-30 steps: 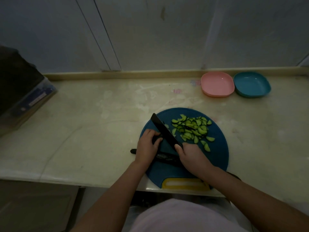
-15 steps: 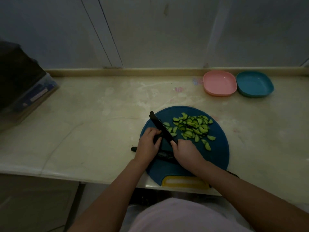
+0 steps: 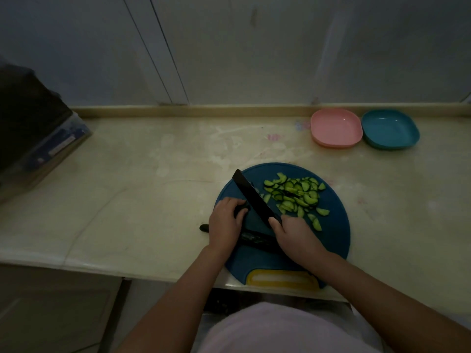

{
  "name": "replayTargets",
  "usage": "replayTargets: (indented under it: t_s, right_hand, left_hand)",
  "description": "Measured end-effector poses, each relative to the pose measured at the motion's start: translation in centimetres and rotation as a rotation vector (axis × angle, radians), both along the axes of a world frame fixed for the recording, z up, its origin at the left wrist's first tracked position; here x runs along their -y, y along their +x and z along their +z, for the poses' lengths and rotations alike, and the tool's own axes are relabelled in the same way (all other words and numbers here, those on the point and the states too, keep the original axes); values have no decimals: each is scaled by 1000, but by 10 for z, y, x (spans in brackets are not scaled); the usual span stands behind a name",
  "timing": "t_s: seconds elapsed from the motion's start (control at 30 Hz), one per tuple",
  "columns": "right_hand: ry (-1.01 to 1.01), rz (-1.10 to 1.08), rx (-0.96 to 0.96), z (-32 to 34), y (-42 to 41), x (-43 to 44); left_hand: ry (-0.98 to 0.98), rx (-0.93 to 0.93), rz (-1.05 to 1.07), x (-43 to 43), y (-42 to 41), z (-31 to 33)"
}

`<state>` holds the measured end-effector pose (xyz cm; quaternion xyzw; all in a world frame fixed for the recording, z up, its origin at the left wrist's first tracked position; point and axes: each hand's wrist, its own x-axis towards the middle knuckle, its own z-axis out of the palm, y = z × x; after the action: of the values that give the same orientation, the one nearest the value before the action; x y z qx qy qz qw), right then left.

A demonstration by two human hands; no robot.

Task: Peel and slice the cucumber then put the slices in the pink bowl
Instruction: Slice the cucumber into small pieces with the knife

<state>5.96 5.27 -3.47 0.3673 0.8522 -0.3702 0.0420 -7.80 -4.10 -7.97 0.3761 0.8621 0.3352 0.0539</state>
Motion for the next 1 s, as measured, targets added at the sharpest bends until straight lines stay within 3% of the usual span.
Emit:
replayTargets:
  t_s: [0.4,0.8,1.0]
  right_hand:
    - [-10,25,2,0,0,3]
    - [126,36,74,-7,-23,9]
    - [76,3,84,-6,-11,-2]
  left_hand:
    - [8,-8,-4,-1,-3,1]
    - [4,-13,-76,1,-6,2]
    - [7,10,-95,1,-11,5]
